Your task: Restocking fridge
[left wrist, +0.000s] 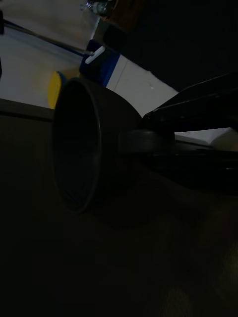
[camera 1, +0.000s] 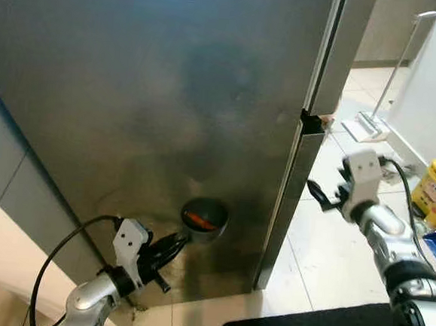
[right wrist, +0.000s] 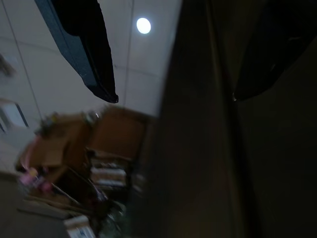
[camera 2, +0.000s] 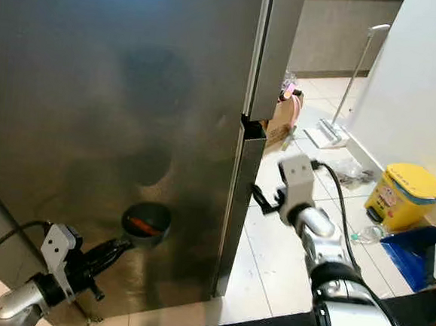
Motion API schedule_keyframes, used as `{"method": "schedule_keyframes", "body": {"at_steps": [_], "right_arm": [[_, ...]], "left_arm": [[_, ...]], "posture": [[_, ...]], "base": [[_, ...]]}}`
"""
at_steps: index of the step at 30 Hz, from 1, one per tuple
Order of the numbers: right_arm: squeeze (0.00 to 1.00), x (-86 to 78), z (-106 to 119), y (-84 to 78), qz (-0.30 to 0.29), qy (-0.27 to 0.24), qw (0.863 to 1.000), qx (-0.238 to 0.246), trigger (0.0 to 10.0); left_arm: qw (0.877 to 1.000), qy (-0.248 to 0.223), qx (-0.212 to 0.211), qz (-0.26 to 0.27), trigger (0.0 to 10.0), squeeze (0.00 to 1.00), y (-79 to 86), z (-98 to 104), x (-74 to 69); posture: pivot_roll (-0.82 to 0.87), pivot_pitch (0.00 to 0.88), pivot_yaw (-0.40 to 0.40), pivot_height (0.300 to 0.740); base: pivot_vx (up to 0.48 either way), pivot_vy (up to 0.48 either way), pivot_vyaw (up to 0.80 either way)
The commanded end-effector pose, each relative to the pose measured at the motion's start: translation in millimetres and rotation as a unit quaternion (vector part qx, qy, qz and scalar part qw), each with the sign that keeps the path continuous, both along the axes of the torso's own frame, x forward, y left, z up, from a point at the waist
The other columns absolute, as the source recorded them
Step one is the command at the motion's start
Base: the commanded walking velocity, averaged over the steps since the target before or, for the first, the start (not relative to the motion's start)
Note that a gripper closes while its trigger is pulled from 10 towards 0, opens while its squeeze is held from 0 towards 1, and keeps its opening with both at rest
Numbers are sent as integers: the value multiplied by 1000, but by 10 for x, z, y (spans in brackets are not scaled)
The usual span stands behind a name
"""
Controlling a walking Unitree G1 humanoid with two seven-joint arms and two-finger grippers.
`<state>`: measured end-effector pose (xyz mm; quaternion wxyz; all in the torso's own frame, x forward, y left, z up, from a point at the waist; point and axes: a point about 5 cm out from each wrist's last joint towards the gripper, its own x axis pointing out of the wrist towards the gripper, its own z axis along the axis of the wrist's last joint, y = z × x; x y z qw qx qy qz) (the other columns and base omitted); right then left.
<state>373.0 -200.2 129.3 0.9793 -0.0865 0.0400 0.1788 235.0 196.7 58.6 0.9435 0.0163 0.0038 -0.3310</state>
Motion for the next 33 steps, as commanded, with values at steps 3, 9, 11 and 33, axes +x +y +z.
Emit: {"method": "schedule_keyframes", "body": {"at_steps": [3,9,11,33], "right_arm": [[306,71,102,61,-7,-13,1000,-12,10000],[0,153,244,87,-33,-31,999,-17,10000],[0,170,279,93,-39,-36,999,-11,10000],[0,239,277,173,-74,3,997,16,10000]], "left_arm": [[1000,-6,1,-6,10000,0,16,80,-50],[1000,-11,3,-18,10000,0,-5,143,-83],[1000,-12,4,-21,10000,0,-12,157,-91],[999,-12,11,-34,10000,0,-34,382,-271]], "posture": [[72,0,15,740],[78,0,22,740],[81,0,23,740],[120,31,25,740]], "base": [[0,0,0],[0,0,0],[0,0,0],[0,0,0]]}}
